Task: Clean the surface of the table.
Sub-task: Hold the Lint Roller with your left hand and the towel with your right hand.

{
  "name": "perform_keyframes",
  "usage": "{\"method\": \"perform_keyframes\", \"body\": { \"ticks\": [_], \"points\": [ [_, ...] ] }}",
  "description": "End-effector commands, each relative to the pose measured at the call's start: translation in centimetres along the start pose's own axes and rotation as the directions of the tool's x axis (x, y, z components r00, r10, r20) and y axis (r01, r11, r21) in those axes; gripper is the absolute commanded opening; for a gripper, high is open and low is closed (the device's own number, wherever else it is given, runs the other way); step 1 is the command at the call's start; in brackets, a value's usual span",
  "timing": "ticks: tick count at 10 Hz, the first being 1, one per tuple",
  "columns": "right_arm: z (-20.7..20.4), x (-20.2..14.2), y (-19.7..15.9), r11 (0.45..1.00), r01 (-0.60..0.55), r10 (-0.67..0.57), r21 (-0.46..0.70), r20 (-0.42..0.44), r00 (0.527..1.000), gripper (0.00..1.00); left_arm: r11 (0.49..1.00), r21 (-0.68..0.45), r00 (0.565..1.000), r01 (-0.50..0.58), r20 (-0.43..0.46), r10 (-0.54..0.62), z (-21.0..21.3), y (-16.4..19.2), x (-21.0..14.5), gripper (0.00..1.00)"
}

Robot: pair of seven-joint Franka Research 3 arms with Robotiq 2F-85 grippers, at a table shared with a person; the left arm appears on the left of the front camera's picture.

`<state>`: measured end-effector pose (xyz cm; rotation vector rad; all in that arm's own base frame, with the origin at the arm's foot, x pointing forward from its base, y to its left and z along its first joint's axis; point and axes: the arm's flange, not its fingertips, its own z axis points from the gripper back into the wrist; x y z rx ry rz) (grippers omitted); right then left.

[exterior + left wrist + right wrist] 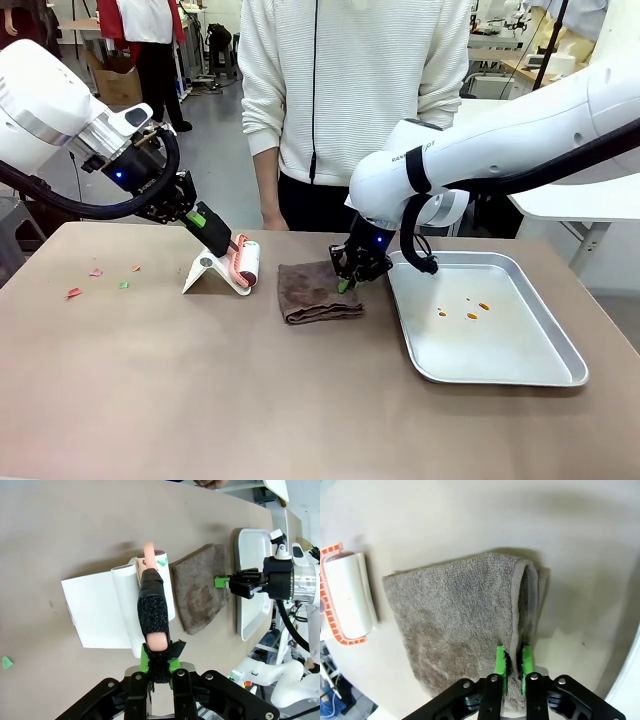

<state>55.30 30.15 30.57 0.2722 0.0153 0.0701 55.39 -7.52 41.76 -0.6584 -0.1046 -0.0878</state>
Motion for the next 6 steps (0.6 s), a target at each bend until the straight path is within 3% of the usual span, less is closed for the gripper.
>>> {"method": "perform_keyframes", "body": {
  "ticks": [1,6],
  "points": [
    [-0.26,0.24,0.27,1.0,0.021,-0.021,0.011,-0.026,0.999,0.0,1.0,0.004,1.0,0.002,0.014,-0.003,-0.1,-0.18,0.65,0.0],
    [0.3,0.27,0.02,0.999,0.028,-0.027,0.04,-0.019,0.999,0.0,0.999,-0.025,0.999,0.027,0.038,-0.026,0.52,-0.65,0.22,0.0]
  ]
}}
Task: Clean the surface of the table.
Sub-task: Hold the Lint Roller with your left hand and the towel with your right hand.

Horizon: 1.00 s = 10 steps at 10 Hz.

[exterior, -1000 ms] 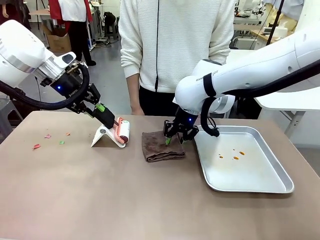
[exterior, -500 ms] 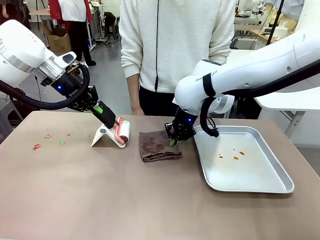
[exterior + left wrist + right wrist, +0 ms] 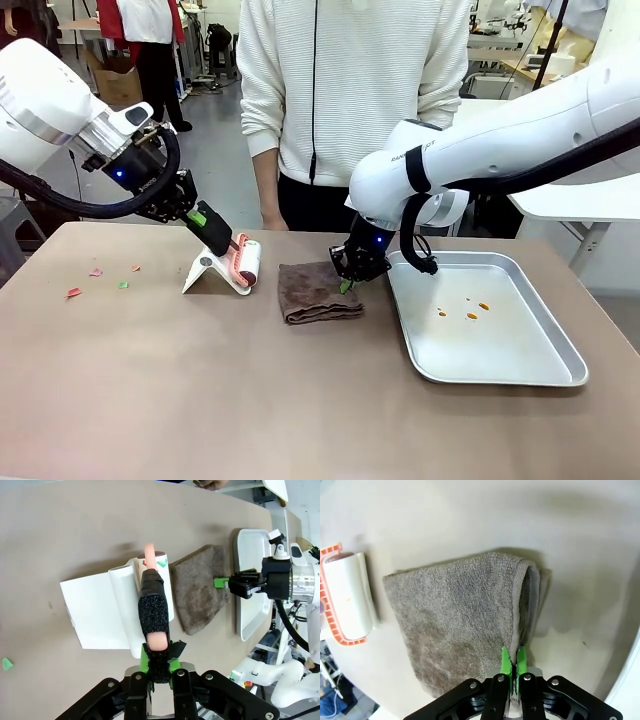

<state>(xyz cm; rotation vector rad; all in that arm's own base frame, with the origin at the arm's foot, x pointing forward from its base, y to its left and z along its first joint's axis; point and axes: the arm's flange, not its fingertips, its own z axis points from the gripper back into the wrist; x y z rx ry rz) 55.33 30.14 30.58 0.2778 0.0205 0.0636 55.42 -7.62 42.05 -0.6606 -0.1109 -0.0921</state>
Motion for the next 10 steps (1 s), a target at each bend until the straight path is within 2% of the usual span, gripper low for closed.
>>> {"method": "perform_keyframes", "body": {
  "ticks": [1,2,4,6,8,10],
  "points": [
    [0.7,0.2,-0.2,0.997,0.019,-0.019,0.068,-0.008,1.0,0.0,0.998,-0.048,0.998,0.034,0.051,-0.032,0.9,-0.6,-0.2,0.0],
    [1.5,0.1,-0.8,0.992,0.022,-0.023,0.125,0.008,1.0,0.0,0.997,-0.067,0.996,0.047,0.076,-0.042,1.5,-0.7,-0.6,0.0],
    [3.4,-0.4,-2.5,0.941,0.016,-0.027,0.337,0.026,0.999,0.0,0.985,-0.145,0.992,0.091,0.103,-0.076,2.6,-1.0,-1.6,0.0],
    [4.1,-1.1,-3.3,0.904,-0.017,0.008,0.427,0.023,1.0,0.0,0.978,-0.184,0.99,0.097,0.118,-0.076,2.9,-1.1,-1.7,0.0],
    [6.3,-2.4,-4.7,0.797,-0.053,0.039,0.602,0.036,0.999,0.0,0.94,-0.31,0.985,0.145,0.137,-0.107,4.5,-0.8,-2.4,0.0],
    [8.5,-4.5,-6.4,0.662,-0.069,0.061,0.746,0.038,0.997,0.0,0.9,-0.406,0.98,0.156,0.176,-0.09,7.0,0.9,-3.5,0.0]
  ]
}}
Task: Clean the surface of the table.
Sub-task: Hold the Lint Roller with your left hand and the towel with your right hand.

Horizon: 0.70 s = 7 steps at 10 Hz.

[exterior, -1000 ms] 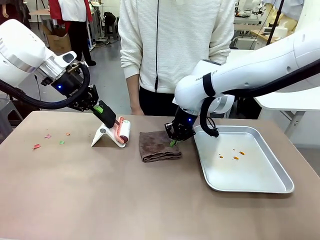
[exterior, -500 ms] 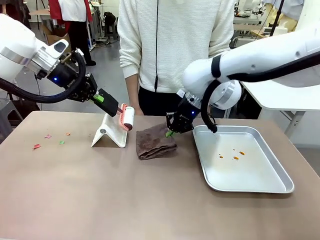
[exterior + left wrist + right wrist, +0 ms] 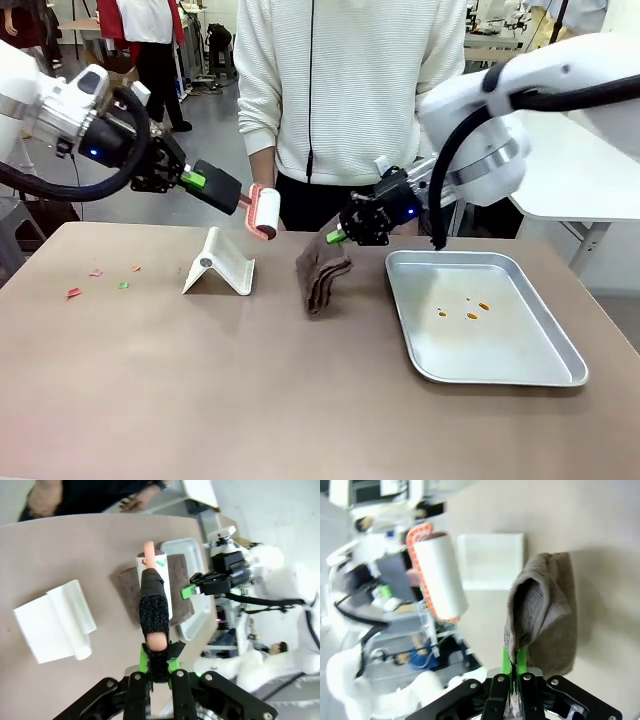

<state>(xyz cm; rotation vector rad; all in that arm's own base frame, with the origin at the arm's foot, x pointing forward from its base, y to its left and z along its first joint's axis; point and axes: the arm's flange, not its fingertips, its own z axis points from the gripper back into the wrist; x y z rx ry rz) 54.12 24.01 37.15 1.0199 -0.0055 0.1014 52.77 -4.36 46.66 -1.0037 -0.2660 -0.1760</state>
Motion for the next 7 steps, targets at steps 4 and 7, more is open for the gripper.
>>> {"method": "perform_keyframes", "body": {
  "ticks": [4,7],
  "points": [
    [8.4,-10.4,-1.3,0.92,-0.085,0.071,0.383,0.052,0.996,0.0,0.973,-0.23,0.996,-0.02,0.082,0.04,10.2,4.3,-6.3,0.0],
    [14.5,-15.4,-4.8,0.818,-0.091,0.028,0.569,0.118,0.993,0.0,0.965,-0.243,0.983,-0.102,0.123,0.135,16.7,7.9,-12.3,0.0]
  ]
}}
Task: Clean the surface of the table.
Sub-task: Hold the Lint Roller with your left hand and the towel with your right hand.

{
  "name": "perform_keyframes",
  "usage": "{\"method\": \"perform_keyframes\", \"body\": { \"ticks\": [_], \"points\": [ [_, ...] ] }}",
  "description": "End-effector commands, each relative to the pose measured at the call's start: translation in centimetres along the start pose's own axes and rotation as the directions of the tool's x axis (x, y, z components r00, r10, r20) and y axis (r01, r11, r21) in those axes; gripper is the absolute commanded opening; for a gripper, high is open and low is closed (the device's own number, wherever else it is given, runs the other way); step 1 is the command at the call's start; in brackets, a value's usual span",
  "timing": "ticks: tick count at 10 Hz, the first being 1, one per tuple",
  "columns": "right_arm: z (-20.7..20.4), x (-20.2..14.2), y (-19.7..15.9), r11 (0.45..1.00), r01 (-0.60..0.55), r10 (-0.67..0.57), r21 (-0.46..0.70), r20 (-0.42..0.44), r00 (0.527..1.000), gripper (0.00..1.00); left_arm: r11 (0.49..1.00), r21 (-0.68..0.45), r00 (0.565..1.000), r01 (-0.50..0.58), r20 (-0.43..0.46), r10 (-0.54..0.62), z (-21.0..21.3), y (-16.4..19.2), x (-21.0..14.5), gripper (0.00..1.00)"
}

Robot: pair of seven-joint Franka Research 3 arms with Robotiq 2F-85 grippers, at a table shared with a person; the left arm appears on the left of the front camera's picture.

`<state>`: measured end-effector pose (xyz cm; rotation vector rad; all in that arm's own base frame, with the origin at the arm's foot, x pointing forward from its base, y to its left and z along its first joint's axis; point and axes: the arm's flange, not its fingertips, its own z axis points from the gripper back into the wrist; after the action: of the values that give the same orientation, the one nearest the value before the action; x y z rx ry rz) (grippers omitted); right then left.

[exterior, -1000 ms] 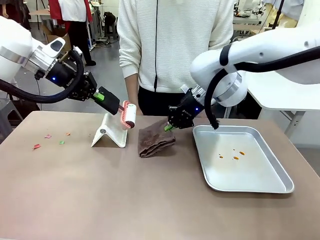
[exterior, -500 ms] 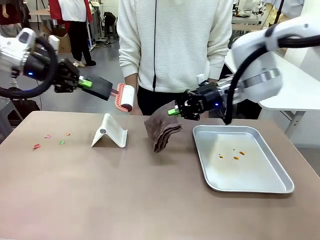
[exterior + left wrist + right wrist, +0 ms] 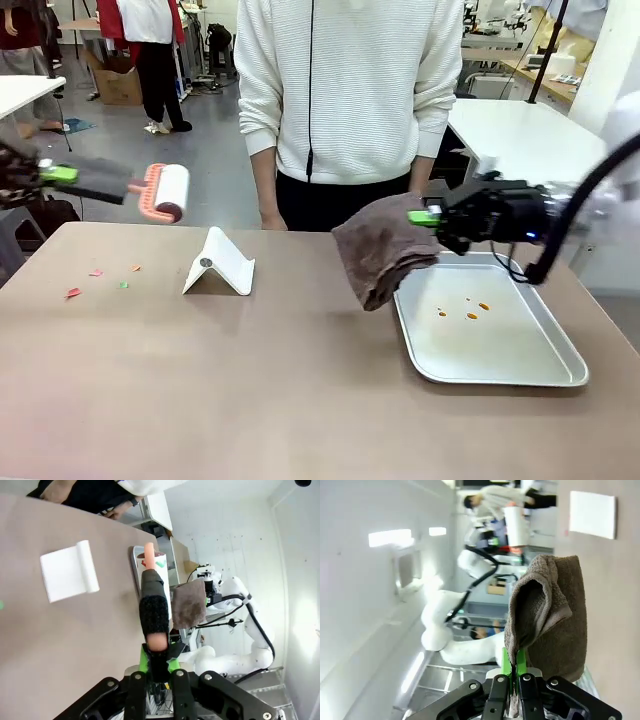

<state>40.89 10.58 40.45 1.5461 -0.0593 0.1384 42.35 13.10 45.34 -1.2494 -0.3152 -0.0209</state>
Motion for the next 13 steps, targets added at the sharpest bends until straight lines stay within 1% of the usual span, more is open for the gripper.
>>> {"method": "perform_keyframes", "body": {
  "ticks": [1,2,3,4,5,6,7,8,10,11,12,13],
  "points": [
    [6.2,-2.4,-0.7,0.989,-0.017,-0.003,0.146,0.14,0.99,0.0,1.0,-0.01,0.999,-0.014,-0.035,0.013,3.5,1.2,-2.6,0.0],
    [9.9,-3.0,-1.0,0.985,0.004,-0.047,0.174,0.239,0.97,0.0,0.999,-0.05,0.997,-0.013,-0.081,0.009,5.4,2.2,-3.4,0.0],
    [13.6,-3.7,-1.3,0.97,0.009,-0.086,0.244,0.306,0.948,0.0,0.995,-0.097,0.989,0.01,-0.147,-0.024,7.0,3.4,-4.0,0.0],
    [16.4,-4.6,-1.4,0.963,-0.013,-0.091,0.271,0.368,0.925,0.0,0.992,-0.123,0.978,0.028,-0.203,-0.052,7.9,4.4,-4.4,0.0],
    [18.8,-5.9,-1.6,0.956,-0.036,-0.099,0.292,0.432,0.896,0.0,0.99,-0.133,0.973,0.048,-0.219,-0.077,6.8,4.3,-4.8,0.0],
    [21.1,-7.1,-1.9,0.951,-0.048,-0.117,0.304,0.5,0.858,0.0,0.986,-0.156,0.975,0.061,-0.201,-0.092,5.7,4.0,-5.2,0.0],
    [22.8,-8.2,-2.4,0.943,-0.072,-0.124,0.324,0.545,0.829,0.0,0.979,-0.192,0.977,0.065,-0.186,-0.101,5.2,4.1,-5.6,0.0],
    [23.7,-9.0,-2.8,0.937,-0.121,-0.096,0.328,0.574,0.813,0.0,0.974,-0.22,0.982,0.049,-0.166,-0.086,4.2,4.4,-5.6,0.0],
    [23.4,-8.8,-3.5,0.934,-0.189,-0.032,0.305,0.595,0.803,0.0,0.973,-0.231,0.986,0.0,-0.164,-0.039,2.4,4.6,-4.8,0.0],
    [22.2,-8.3,-4.0,0.951,-0.194,0.008,0.241,0.608,0.794,0.0,0.976,-0.21,0.985,-0.061,-0.168,0.025,1.4,4.3,-3.9,0.0],
    [26.1,-8.1,-3.4,0.945,-0.111,-0.095,0.309,0.583,0.807,0.0,0.979,-0.204,0.98,0.024,-0.187,-0.063,3.1,4.8,-5.3,0.0],
    [26.1,-8.1,-3.4,0.945,-0.111,-0.095,0.309,0.583,0.807,0.0,0.979,-0.204,0.98,0.024,-0.187,-0.063,3.1,4.8,-5.3,0.0]
  ]
}}
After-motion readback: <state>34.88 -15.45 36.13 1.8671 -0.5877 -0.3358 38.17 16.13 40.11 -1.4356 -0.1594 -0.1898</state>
